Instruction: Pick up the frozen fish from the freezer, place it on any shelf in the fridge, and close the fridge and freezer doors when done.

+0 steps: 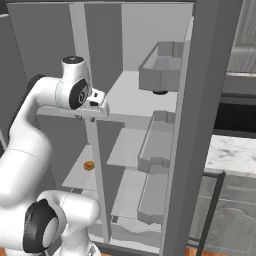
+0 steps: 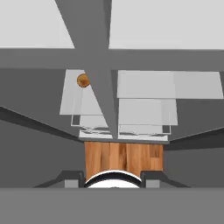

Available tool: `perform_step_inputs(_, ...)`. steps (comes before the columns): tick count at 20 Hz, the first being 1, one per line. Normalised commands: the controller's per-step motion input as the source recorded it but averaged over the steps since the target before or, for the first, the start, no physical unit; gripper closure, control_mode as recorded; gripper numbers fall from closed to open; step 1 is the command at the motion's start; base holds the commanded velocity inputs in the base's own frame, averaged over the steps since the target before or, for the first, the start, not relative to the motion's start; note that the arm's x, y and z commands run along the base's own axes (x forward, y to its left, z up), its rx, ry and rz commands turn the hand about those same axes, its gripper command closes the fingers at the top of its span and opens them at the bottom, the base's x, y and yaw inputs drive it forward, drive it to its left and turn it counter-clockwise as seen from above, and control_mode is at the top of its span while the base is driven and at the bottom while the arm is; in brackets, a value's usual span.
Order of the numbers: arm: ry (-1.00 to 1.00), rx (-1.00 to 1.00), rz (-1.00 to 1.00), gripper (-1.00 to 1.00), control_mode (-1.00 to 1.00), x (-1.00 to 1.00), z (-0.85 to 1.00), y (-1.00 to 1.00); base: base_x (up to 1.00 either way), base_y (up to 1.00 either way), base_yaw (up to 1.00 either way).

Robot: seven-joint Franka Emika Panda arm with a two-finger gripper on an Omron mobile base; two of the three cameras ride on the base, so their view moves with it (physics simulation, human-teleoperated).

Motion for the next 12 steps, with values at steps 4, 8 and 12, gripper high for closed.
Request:
perform_step_inputs(4, 0.00, 0.00, 0.00, -1.00, -1.00, -0.30, -0.04, 0.00, 0.00, 0.00, 0.00)
perform_step_inputs(8, -0.08, -0.01, 0.00, -1.00, -1.00, -0.68, -0.32, 0.00, 0.00, 0.00, 0.00)
perform_step_inputs(12, -0.20, -0.03, 0.00, -1.00, -1.00, -0.68, -0.34, 0.00, 0.00, 0.00, 0.00)
